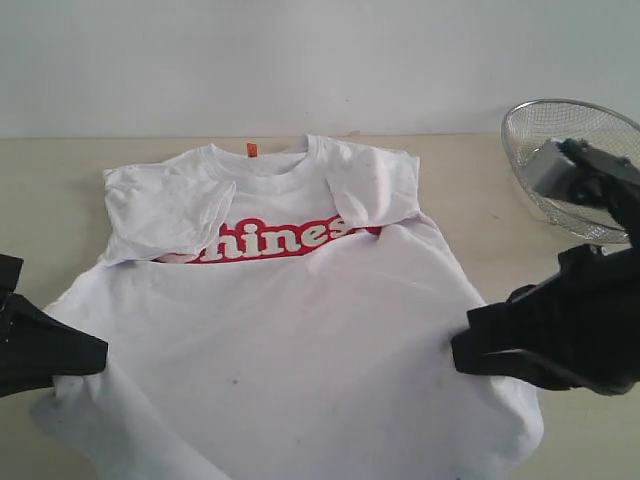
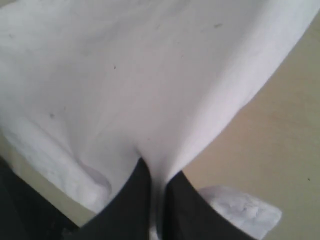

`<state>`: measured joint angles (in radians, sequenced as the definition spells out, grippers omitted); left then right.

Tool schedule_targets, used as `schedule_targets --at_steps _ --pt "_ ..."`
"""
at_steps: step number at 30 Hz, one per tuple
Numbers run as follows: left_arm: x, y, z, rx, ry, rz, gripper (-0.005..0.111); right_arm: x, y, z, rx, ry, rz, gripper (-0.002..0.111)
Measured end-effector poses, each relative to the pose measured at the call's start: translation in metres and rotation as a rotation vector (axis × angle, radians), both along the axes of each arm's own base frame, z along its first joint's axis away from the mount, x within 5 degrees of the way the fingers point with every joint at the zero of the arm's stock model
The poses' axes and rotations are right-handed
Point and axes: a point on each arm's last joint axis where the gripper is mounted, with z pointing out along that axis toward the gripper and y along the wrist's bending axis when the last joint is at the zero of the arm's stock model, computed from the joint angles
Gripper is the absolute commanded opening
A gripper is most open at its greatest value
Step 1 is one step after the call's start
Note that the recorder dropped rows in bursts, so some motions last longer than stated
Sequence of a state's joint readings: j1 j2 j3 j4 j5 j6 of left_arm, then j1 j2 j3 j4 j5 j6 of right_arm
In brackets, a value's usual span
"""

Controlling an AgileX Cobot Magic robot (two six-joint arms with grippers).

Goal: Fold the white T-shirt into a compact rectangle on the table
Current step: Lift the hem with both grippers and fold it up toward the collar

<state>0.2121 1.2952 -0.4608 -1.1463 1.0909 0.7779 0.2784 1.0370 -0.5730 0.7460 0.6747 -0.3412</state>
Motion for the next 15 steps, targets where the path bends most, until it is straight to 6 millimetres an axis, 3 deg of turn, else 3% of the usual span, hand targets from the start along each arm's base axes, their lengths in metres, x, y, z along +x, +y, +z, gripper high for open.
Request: schedule_targets --at_steps 15 --pt "-0.065 -0.010 0.052 0.101 -0.146 0.014 0.005 -0.052 -0.005 0.031 0.095 0.012 0.078 0.000"
